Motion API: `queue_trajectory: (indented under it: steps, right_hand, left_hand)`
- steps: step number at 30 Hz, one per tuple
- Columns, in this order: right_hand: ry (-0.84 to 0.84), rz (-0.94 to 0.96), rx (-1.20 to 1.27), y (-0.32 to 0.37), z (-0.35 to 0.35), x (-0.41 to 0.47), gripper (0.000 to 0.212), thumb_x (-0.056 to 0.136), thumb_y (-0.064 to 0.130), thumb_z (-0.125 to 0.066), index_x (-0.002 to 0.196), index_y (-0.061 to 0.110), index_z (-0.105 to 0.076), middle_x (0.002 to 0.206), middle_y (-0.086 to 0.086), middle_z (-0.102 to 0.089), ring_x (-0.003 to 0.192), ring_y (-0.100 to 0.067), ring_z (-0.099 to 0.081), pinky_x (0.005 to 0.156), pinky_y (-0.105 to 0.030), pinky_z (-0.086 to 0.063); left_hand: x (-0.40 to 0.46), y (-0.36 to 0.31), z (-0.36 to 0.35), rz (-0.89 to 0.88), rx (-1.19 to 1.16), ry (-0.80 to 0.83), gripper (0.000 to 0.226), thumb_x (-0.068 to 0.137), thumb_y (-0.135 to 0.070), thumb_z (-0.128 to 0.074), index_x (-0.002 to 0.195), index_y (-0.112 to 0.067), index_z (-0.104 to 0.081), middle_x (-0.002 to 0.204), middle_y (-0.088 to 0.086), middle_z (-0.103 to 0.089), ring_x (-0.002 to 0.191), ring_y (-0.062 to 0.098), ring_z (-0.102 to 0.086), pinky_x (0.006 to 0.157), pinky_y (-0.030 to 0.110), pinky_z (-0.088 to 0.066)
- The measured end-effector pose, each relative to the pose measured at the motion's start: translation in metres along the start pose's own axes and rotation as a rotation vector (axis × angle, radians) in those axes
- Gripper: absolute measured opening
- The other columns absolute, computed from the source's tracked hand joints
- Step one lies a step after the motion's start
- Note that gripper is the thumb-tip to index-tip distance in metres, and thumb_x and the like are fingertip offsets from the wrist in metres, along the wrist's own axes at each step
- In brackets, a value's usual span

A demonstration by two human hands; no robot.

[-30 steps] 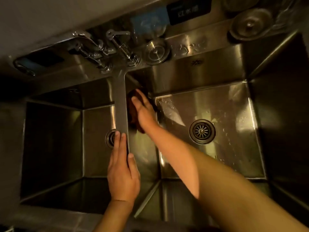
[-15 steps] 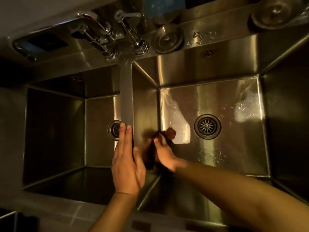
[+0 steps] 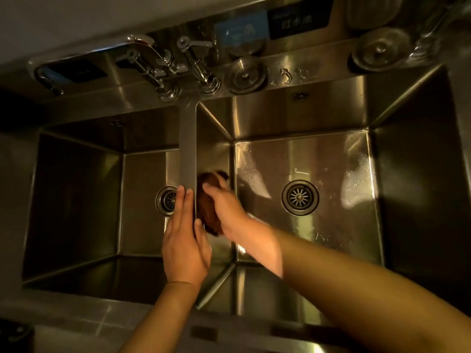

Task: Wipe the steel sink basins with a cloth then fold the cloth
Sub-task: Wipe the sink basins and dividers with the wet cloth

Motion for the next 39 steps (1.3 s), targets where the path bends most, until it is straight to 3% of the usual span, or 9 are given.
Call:
queue_trajectory:
  steps: [5, 8, 11, 15, 20, 24, 28, 33, 39]
  right_hand:
    - [0.077, 0.275, -0.273, 0.067, -0.01, -0.009, 0.053, 0.103, 0.022, -0.058, 0.151, 0.037, -0.044, 0.149, -0.004, -0.051, 0.132, -0.023, -0.054, 0.113, -0.042, -0.046]
    - [0.11, 0.405, -0.546, 0.066, -0.002, -0.043, 0.054, 0.102, 0.021, -0.058, 0.152, 0.036, -0.042, 0.153, 0.003, -0.044, 0.136, -0.017, -0.049, 0.115, -0.042, -0.044]
    - [0.105, 0.462, -0.864, 0.047, 0.024, -0.085, 0.057, 0.1, 0.02, -0.061, 0.152, 0.029, -0.039, 0.156, 0.003, -0.04, 0.138, -0.012, -0.044, 0.117, -0.03, -0.038]
    - [0.176, 0.308, -0.975, 0.009, 0.069, -0.147, 0.053, 0.097, 0.021, -0.062, 0.144, 0.029, -0.038, 0.136, 0.002, -0.05, 0.11, -0.007, -0.059, 0.091, -0.018, -0.05]
    - [0.209, 0.227, -1.215, -0.038, 0.062, -0.18, 0.049, 0.095, 0.032, -0.061, 0.143, 0.029, -0.051, 0.135, -0.002, -0.054, 0.12, -0.02, -0.055, 0.105, -0.034, -0.045]
    - [0.358, 0.046, -1.277, -0.072, 0.036, -0.145, 0.034, 0.101, 0.037, -0.05, 0.129, 0.021, -0.061, 0.133, -0.01, -0.059, 0.121, -0.03, -0.056, 0.103, -0.04, -0.047]
    - [0.476, -0.191, -1.283, -0.106, 0.025, -0.102, 0.038, 0.105, 0.038, -0.045, 0.136, 0.021, -0.06, 0.142, -0.01, -0.057, 0.127, -0.029, -0.055, 0.097, -0.038, -0.042]
    - [0.459, -0.322, -1.365, -0.125, 0.069, -0.068, 0.044, 0.106, 0.042, -0.043, 0.143, 0.023, -0.056, 0.149, -0.01, -0.052, 0.135, -0.031, -0.05, 0.109, -0.039, -0.038]
    - [0.275, -0.553, -1.457, -0.112, 0.202, -0.066, 0.042, 0.103, 0.042, -0.046, 0.137, 0.024, -0.06, 0.143, -0.009, -0.057, 0.125, -0.027, -0.055, 0.097, -0.034, -0.039]
  left_hand:
    - [0.0, -0.001, 0.001, 0.016, 0.028, -0.002, 0.06, 0.106, -0.03, -0.032, 0.165, -0.034, -0.018, 0.172, -0.022, -0.005, 0.15, -0.002, -0.016, 0.116, 0.032, -0.029]
    - [0.0, 0.0, 0.002, 0.035, 0.02, -0.003, 0.06, 0.106, -0.032, -0.031, 0.165, -0.034, -0.019, 0.172, -0.022, -0.006, 0.151, 0.002, -0.022, 0.115, 0.032, -0.03]
    - [0.0, -0.003, 0.003, 0.009, 0.029, -0.005, 0.06, 0.105, -0.03, -0.032, 0.165, -0.03, -0.021, 0.173, -0.017, -0.009, 0.153, 0.011, -0.03, 0.116, 0.037, -0.037]
    - [0.0, -0.004, 0.004, 0.009, 0.031, -0.008, 0.062, 0.103, -0.027, -0.034, 0.164, -0.027, -0.023, 0.173, -0.013, -0.011, 0.151, 0.017, -0.036, 0.114, 0.044, -0.043]
    - [-0.001, -0.005, 0.004, 0.016, 0.042, -0.002, 0.062, 0.104, -0.028, -0.034, 0.165, -0.028, -0.021, 0.173, -0.015, -0.008, 0.147, 0.021, -0.041, 0.111, 0.048, -0.046]
    - [0.0, -0.004, 0.002, 0.032, 0.035, 0.021, 0.064, 0.105, -0.025, -0.038, 0.165, -0.031, -0.017, 0.173, -0.019, -0.003, 0.146, 0.023, -0.042, 0.109, 0.049, -0.047]
    - [0.0, -0.005, 0.002, 0.034, 0.033, 0.036, 0.063, 0.105, -0.029, -0.033, 0.166, -0.029, -0.015, 0.173, -0.017, -0.002, 0.148, 0.022, -0.041, 0.11, 0.049, -0.047]
    - [0.002, -0.005, 0.002, 0.024, 0.035, 0.039, 0.064, 0.105, -0.029, -0.033, 0.166, -0.029, -0.015, 0.174, -0.015, -0.002, 0.144, 0.025, -0.045, 0.106, 0.047, -0.048]
    - [0.003, -0.006, 0.001, 0.011, 0.015, 0.039, 0.063, 0.104, -0.026, -0.035, 0.165, -0.025, -0.019, 0.174, -0.008, -0.008, 0.147, 0.027, -0.041, 0.108, 0.047, -0.046]
Point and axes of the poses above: each hand's wrist, its own x-axis towards the middle knuckle, its own z-axis out of the back of the hand, y = z × x, the point moved 9 cm from there along x, towards the middle knuckle
